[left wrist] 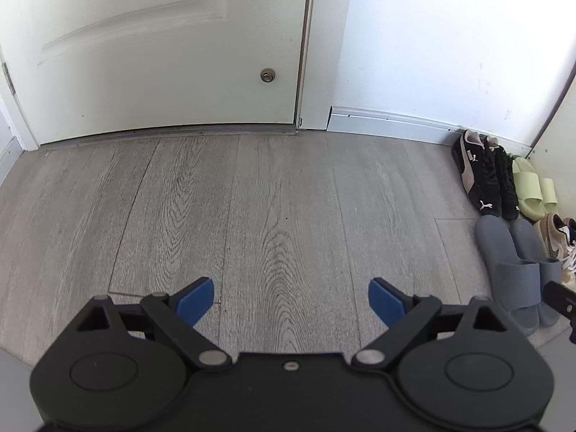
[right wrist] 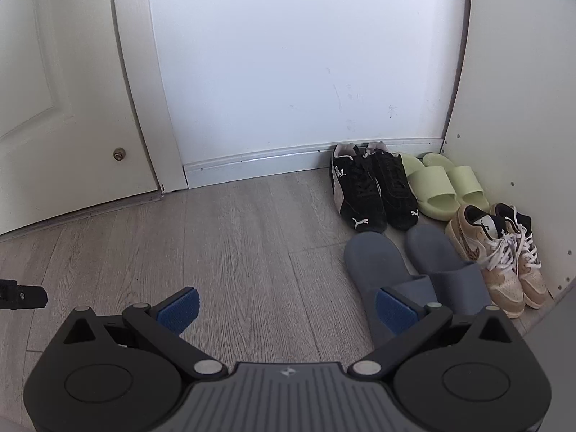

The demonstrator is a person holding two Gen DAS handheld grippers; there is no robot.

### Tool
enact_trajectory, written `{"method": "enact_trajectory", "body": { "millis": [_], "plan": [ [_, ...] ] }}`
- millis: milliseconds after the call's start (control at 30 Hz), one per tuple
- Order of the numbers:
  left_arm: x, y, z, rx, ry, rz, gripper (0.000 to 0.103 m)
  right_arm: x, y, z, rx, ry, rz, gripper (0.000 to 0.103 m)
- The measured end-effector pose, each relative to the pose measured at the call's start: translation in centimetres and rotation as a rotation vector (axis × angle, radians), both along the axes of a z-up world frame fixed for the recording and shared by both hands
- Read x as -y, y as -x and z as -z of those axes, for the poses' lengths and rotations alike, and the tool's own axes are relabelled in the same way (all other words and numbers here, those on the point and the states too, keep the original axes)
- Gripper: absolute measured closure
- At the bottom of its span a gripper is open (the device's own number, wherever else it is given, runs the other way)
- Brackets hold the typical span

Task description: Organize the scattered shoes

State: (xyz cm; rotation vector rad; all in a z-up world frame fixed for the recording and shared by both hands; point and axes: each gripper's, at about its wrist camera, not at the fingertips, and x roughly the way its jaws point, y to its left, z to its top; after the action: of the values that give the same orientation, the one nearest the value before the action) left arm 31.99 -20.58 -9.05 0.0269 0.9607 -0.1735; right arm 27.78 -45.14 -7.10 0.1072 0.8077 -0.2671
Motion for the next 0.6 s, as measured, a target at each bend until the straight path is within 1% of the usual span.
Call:
{"method": "enact_trajectory", "body": {
  "millis": [67, 133, 167, 267, 367, 467, 600],
  "plan": [
    [-1.0, 2.5, -0.5, 0.037, -0.014, -0.009, 0.010, -0.9, 2.2, -0.3, 0.015, 0.015, -0.023, 0.000],
    [-1.9, 5.4, -1.3, 0.070, -0.039, -0.018, 0.010, -1.6, 4.2, -1.5, 0.019, 0.012, -0.039, 0.000],
    [-2.4, 6.0, -1.6, 0.075, -0.043, -0.021, 0.010, -2.0, 5.1, -2.0, 0.021, 0.011, -0.047, 0.000],
    [-4.0, 10.1, -4.0, 0.114, -0.053, -0.052, 0.010, -3.2, 8.1, -3.7, 0.026, 0.008, -0.070, 0.000],
    [-4.6, 13.7, -6.7, 0.149, -0.069, -0.065, 0.010, -4.3, 11.1, -5.4, 0.032, 0.004, -0.094, 0.000],
    [-5.3, 16.9, -8.6, 0.155, -0.055, -0.087, 0.010, -5.5, 14.0, -7.1, 0.038, 0.001, -0.118, 0.000],
    [-6.3, 19.5, -10.1, 0.146, -0.033, -0.100, 0.010, -7.0, 17.2, -8.9, 0.048, -0.003, -0.142, 0.000]
  ]
}}
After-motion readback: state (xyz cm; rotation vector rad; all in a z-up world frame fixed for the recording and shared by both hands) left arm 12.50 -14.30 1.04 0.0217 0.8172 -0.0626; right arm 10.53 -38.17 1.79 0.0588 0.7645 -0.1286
